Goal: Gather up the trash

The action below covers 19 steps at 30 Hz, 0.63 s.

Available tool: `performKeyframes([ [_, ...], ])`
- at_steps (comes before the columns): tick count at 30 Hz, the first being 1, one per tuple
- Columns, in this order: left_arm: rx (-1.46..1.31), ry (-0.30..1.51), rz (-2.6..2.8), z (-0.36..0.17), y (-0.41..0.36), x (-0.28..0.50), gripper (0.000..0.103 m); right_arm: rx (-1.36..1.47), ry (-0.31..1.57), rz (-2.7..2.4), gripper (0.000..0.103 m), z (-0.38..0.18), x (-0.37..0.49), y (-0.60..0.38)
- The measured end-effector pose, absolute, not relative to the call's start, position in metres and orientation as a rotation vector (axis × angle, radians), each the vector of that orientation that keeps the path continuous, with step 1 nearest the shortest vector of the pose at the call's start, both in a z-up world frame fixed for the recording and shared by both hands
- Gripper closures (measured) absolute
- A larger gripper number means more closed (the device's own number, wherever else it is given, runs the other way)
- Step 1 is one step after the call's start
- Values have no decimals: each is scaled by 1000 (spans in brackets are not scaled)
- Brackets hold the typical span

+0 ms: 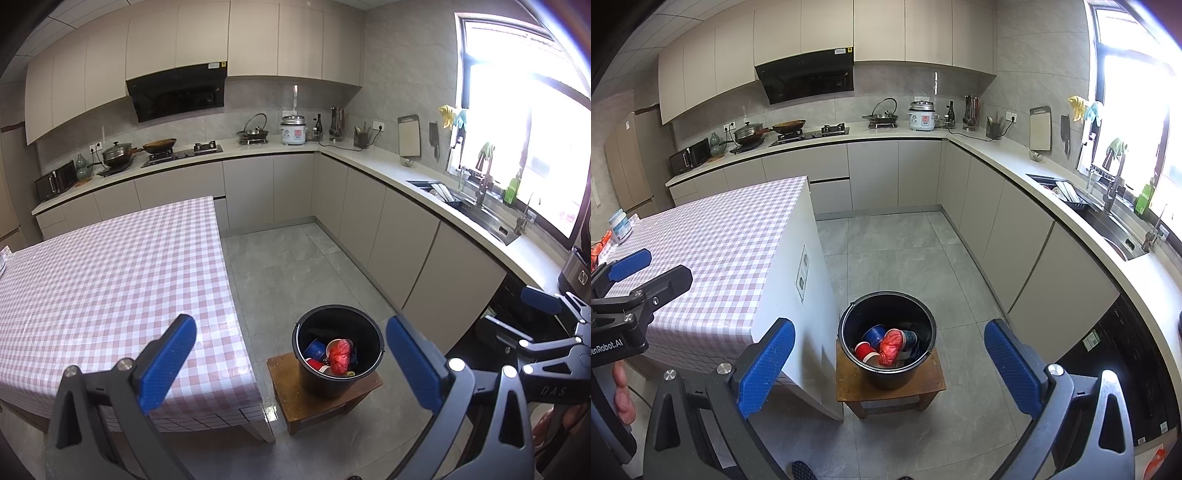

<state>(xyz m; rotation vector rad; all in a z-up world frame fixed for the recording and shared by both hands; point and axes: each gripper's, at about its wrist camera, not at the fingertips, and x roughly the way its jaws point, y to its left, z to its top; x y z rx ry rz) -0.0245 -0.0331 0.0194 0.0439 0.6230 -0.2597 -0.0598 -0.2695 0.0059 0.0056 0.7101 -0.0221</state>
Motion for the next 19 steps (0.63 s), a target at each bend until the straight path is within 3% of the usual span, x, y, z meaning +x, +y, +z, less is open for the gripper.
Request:
performKeyframes([
  [19,45,674,-275,10,-36,-17,0,17,704,-29,0,7,-56,-274],
])
